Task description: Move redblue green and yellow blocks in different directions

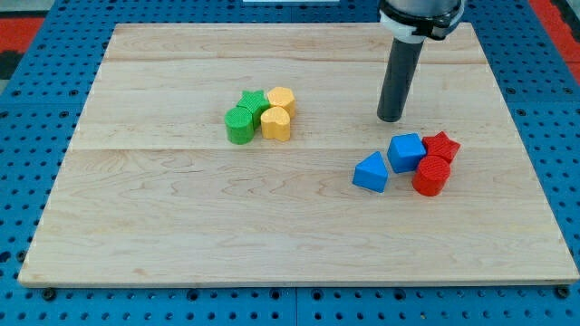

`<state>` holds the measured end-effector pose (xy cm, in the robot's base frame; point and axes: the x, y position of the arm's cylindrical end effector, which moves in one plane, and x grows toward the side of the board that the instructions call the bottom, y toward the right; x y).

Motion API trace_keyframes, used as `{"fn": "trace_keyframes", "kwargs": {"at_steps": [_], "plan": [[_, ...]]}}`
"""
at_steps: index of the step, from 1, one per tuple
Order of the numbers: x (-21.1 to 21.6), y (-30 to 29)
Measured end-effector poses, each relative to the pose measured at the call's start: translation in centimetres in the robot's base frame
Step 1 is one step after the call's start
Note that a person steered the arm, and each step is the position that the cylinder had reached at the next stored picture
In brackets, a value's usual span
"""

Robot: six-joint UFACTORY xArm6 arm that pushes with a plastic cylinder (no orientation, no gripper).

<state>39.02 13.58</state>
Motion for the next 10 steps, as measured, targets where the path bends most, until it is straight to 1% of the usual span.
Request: {"fn": "trace_keyframes", "kwargs": {"at_steps": [1,2,3,4,6,8,9,10], "plan": [[-0.4,0.6],[1.7,0.5],[4.7,4.2],[4.8,1.2],[7.2,0.2],[9.7,-6.5],[7.2,-10.1],[5.5,-15.2]]}}
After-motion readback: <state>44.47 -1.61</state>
